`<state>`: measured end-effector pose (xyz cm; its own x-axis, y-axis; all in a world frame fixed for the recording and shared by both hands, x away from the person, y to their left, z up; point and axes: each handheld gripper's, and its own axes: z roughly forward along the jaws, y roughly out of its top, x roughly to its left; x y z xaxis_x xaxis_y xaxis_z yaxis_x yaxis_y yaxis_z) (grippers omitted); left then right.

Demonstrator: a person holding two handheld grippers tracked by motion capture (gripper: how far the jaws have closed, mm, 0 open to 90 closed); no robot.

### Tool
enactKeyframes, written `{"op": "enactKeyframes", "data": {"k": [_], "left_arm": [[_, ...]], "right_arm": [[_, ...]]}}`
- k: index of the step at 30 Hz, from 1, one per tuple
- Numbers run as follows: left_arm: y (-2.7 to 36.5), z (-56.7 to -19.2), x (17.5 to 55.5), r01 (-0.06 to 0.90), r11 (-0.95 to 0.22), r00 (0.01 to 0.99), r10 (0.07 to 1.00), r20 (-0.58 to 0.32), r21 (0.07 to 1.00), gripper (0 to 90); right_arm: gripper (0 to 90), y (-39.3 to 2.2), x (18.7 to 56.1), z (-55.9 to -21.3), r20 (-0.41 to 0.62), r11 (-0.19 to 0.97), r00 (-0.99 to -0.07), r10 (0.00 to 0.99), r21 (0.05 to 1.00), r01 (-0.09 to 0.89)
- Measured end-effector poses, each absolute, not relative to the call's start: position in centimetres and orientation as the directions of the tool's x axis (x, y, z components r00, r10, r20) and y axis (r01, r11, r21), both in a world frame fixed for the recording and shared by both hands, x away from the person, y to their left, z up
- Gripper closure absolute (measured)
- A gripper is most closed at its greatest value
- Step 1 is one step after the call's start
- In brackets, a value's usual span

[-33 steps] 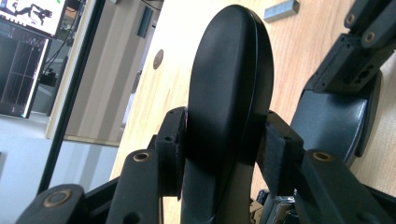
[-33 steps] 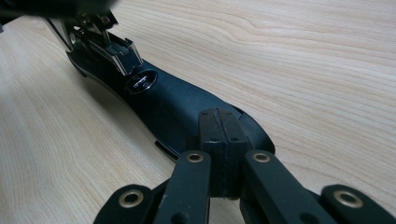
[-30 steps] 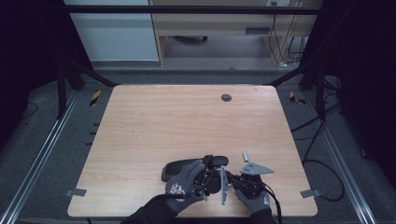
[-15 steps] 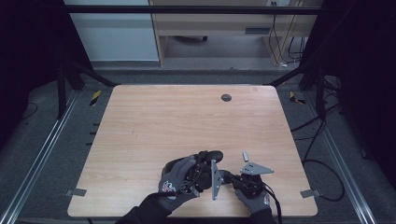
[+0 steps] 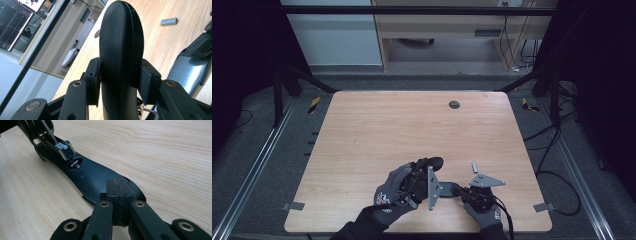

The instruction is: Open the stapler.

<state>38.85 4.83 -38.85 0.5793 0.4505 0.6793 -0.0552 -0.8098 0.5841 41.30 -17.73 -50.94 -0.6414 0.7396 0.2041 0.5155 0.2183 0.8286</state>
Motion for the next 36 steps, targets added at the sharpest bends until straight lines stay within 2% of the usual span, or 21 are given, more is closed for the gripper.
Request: {"op": "enactKeyframes", "data": {"k": [9,36], "left_arm": [[6.5,-37.8,39.1,-0.027,-0.763,0.589,0.51,0.627,0.646,57.8],[10.2,-36.5,39.3,0.022,-0.654,0.598,0.615,0.514,0.756,57.7]], "right_arm": [[90.0,-17.7,41.3,-50.9,0.201,0.22,-0.644,0.739,0.83,0.512],[90.0,-17.6,41.3,-50.9,0.205,0.22,-0.643,0.738,0.828,0.516]]}}
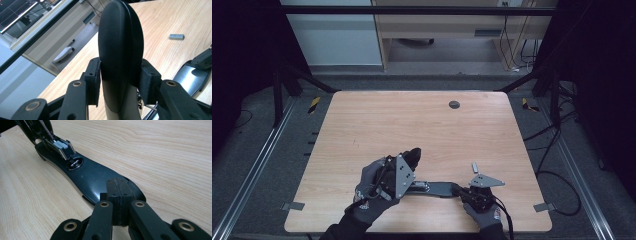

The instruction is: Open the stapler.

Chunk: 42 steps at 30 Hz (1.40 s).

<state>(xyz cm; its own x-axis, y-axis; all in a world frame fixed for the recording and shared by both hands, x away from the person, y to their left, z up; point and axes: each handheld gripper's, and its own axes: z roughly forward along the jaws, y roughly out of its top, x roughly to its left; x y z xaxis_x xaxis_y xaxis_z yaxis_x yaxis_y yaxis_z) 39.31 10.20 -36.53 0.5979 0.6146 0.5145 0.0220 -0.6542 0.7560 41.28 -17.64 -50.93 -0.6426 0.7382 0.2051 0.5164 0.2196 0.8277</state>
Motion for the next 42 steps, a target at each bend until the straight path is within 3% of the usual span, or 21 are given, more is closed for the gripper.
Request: {"op": "enactKeyframes", "data": {"k": [37,42], "left_arm": [[15.4,-36.4,39.4,0.072,-0.472,0.571,0.742,0.352,0.878,57.7],[17.5,-36.4,39.4,0.105,-0.409,0.563,0.776,0.285,0.907,57.3]], "right_arm": [[90.0,-17.5,41.3,-50.9,0.204,0.224,-0.65,0.732,0.829,0.512],[90.0,-17.5,41.3,-51.0,0.204,0.224,-0.65,0.732,0.829,0.512]]}}
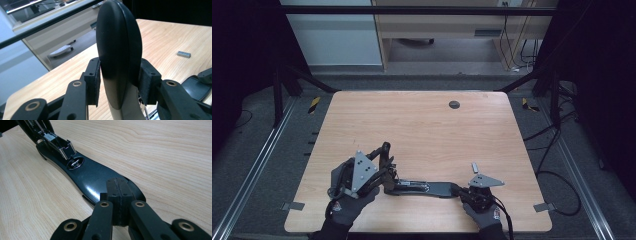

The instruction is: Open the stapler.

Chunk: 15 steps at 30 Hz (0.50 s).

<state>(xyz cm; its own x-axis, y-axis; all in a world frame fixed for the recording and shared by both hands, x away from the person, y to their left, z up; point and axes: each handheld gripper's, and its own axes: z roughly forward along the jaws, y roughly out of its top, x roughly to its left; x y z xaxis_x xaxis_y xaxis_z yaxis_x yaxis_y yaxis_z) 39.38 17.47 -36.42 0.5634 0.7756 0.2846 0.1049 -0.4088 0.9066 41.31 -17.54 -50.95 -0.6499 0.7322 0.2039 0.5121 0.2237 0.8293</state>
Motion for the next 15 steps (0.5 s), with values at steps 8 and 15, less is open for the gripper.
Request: {"op": "enactKeyframes", "data": {"k": [8,15], "left_arm": [[19.6,-36.9,39.3,0.124,-0.345,0.546,0.807,0.226,0.93,56.8],[20.6,-37.2,39.2,0.139,-0.308,0.535,0.823,0.191,0.941,56.6]], "right_arm": [[90.0,-17.5,41.3,-51.0,0.207,0.221,-0.649,0.732,0.829,0.514],[90.0,-17.5,41.3,-50.9,0.207,0.221,-0.649,0.732,0.829,0.514]]}}
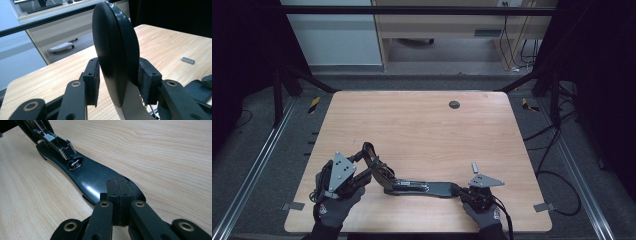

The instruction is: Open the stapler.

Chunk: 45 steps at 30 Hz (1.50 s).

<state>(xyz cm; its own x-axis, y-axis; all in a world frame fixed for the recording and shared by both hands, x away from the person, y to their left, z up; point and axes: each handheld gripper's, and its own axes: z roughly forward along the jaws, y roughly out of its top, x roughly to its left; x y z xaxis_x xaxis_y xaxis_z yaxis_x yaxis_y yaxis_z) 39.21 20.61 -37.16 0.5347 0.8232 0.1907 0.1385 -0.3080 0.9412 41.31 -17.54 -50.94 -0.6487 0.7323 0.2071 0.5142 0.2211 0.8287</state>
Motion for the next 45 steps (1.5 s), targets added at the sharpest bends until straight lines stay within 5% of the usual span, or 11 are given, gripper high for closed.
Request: {"op": "enactKeyframes", "data": {"k": [32,42,45], "left_arm": [[26.6,-40.3,39.1,0.228,-0.071,0.466,0.884,-0.045,0.971,54.1],[26.8,-40.3,39.2,0.209,-0.117,0.47,0.883,0.005,0.971,50.9],[26.8,-40.1,39.1,0.216,-0.145,0.488,0.873,0.022,0.966,42.3]], "right_arm": [[90.0,-17.5,41.3,-51.0,0.205,0.22,-0.649,0.732,0.831,0.511],[90.0,-17.4,41.3,-50.9,0.198,0.225,-0.65,0.734,0.832,0.508],[90.0,-17.4,41.3,-50.9,0.197,0.227,-0.651,0.733,0.832,0.507]]}}
